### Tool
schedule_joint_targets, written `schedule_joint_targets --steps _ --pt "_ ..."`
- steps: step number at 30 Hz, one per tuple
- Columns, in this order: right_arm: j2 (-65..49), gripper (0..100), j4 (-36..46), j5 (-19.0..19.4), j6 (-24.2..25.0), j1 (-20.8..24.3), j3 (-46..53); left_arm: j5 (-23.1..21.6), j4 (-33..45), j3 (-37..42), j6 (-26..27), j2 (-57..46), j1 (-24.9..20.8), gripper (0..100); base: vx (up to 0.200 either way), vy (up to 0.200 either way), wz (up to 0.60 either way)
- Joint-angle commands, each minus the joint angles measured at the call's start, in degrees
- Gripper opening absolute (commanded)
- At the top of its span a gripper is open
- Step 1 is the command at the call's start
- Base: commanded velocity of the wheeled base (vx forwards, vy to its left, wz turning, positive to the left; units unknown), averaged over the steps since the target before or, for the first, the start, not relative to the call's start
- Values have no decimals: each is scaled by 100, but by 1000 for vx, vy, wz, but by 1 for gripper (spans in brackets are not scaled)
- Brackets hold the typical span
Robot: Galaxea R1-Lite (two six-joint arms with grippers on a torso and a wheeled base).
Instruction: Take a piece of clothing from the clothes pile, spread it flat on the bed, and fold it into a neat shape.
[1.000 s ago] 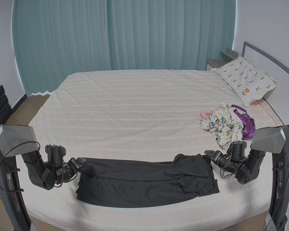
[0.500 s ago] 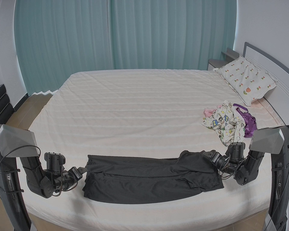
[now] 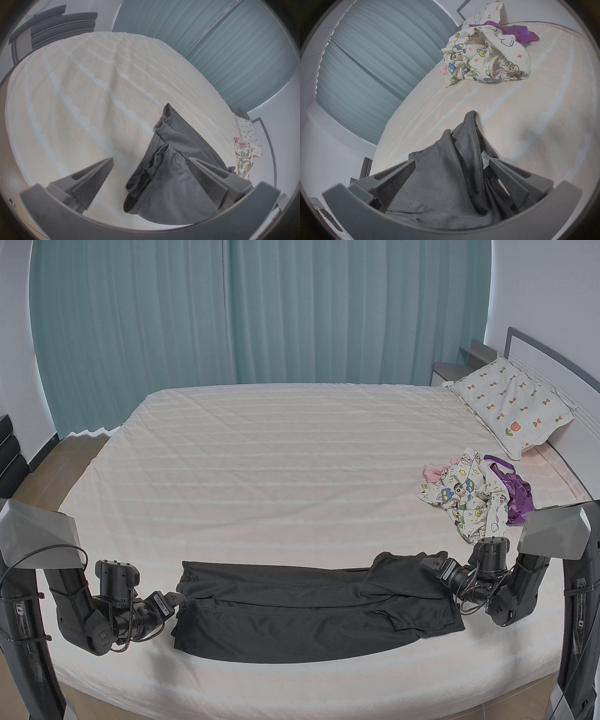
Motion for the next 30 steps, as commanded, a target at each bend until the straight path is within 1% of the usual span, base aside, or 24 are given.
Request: schedule_joint_targets --steps 1,6,10,13,14,17,19,23,28,30 --pt "-7 100 -3 1 0 3 4 -2 3 11 -9 23 -20 100 -200 0 0" --pt "-60 100 -3 1 9 73 13 -2 3 29 -18 23 -55 100 -200 0 0" --pt "-262 100 -3 1 79 187 119 -2 3 20 -35 23 -63 100 0 0 0" --pt "-473 100 23 36 387 310 215 -11 -6 11 -62 32 -63 100 0 0 0" --pt "-517 100 84 54 572 407 242 -11 3 -24 -158 32 -72 100 0 0 0" --pt "-412 100 93 54 712 556 224 -37 -6 -86 -343 32 -72 100 0 0 0" --pt "-332 100 93 36 721 609 224 -55 -6 -112 -369 32 -72 100 0 0 0" --pt "-535 100 102 -34 712 609 277 -64 -6 -138 -360 84 -72 100 0 0 0" --pt "-974 100 102 -87 712 504 347 -64 -6 -217 -369 155 -63 100 0 0 0" --pt "-992 100 120 -95 686 345 338 -64 -6 -226 -369 163 -63 100 0 0 0"
